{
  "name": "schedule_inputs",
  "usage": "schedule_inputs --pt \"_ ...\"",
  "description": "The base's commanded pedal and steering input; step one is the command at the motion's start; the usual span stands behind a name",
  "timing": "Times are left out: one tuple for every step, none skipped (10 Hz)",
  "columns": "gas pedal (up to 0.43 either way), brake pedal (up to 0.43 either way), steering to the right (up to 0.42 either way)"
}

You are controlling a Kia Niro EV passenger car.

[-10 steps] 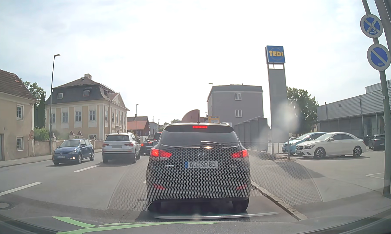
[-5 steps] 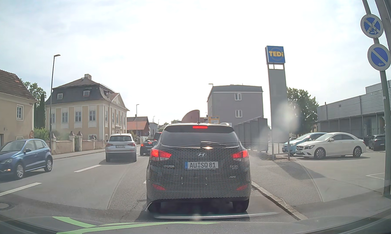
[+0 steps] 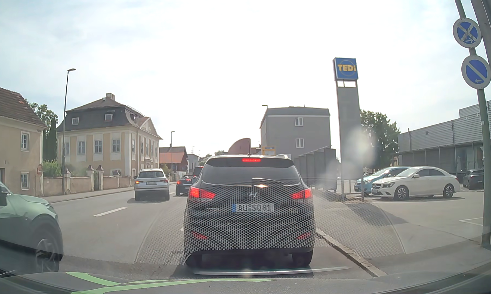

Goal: Follow the waypoints while adhering to traffic rules and regulations

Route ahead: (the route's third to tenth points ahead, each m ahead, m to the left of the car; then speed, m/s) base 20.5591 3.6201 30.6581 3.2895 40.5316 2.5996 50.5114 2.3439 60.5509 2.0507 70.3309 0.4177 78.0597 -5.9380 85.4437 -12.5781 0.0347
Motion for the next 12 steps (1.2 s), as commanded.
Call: schedule_inputs --pt "0.000 0.494 -0.007" --pt "0.000 0.494 -0.007" --pt "0.000 0.494 -0.007" --pt "0.000 0.500 -0.006" --pt "0.000 0.500 -0.006" --pt "0.000 0.506 -0.007" --pt "0.000 0.500 -0.007" --pt "0.000 0.482 -0.006" --pt "0.000 0.463 -0.007" --pt "0.000 0.457 -0.007" --pt "0.000 0.457 -0.006" --pt "0.000 0.451 -0.007"
